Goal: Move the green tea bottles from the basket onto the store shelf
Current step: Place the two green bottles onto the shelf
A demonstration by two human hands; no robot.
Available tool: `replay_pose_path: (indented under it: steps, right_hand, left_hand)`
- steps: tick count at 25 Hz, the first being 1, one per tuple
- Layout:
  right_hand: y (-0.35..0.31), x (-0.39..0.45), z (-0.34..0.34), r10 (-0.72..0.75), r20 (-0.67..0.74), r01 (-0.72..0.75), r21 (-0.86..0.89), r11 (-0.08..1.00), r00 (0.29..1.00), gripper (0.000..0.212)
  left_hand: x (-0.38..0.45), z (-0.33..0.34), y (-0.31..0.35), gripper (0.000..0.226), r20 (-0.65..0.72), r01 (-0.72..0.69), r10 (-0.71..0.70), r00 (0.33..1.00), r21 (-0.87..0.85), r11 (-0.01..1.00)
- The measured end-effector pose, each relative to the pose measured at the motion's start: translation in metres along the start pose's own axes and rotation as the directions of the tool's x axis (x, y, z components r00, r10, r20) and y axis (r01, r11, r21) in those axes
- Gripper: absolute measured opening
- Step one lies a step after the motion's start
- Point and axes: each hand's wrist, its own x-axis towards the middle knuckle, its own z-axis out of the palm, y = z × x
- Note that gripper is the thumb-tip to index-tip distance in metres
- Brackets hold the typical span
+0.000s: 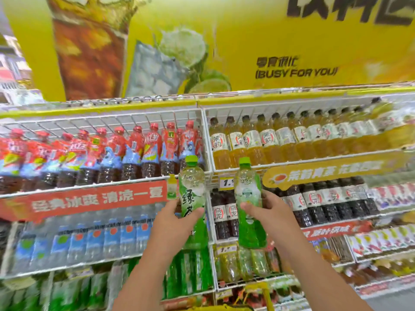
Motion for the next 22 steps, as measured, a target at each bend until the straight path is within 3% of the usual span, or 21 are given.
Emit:
replay_pose_path:
  steps: [4, 7, 8, 13, 17, 20, 22]
  right_hand:
    - [-0.039, 0.006, 0.01, -0.067, -0.01, 0.067, 0.013, 0.998, 0.998, 0.044]
    - [-0.061, 0.01, 0.014, -0.102, 0.008, 0.101, 0.049, 0.994, 0.995, 0.044]
    - [-0.065, 0.013, 0.014, -0.118, 0.02, 0.116, 0.06, 0.991, 0.993, 0.047]
    - [-0.076, 0.021, 0.004, -0.171, 0.086, 0.169, 0.027, 0.985, 0.982, 0.068]
    - [-0.086, 0.024, 0.0, -0.182, 0.176, 0.177, 0.041, 0.983, 0.967, 0.062]
    - [-0.089, 0.025, 0.01, -0.194, 0.25, 0.186, 0.055, 0.981, 0.949, 0.063]
    - [-0.088, 0.019, 0.027, -0.184, 0.316, 0.176, 0.054, 0.983, 0.931, 0.061]
  left_hand:
    - [0.005, -0.02, 0.031, 0.088, -0.054, -0.053, 0.054, 0.997, 0.017, 0.998]
    - [0.009, -0.03, 0.048, 0.045, -0.079, -0.074, 0.075, 0.994, 0.014, 0.997]
    - [0.011, -0.03, 0.051, 0.041, -0.09, -0.088, 0.089, 0.992, 0.02, 0.996]
    - [0.012, -0.027, 0.066, 0.043, -0.143, -0.094, 0.093, 0.985, -0.005, 0.996]
    - [0.0, -0.026, 0.07, 0.059, -0.214, -0.059, 0.06, 0.975, 0.013, 0.998]
    - [-0.022, -0.031, 0.065, 0.029, -0.268, -0.039, 0.035, 0.963, -0.007, 0.999]
    - [-0.04, -0.04, 0.056, 0.021, -0.306, -0.009, 0.007, 0.952, -0.005, 1.0]
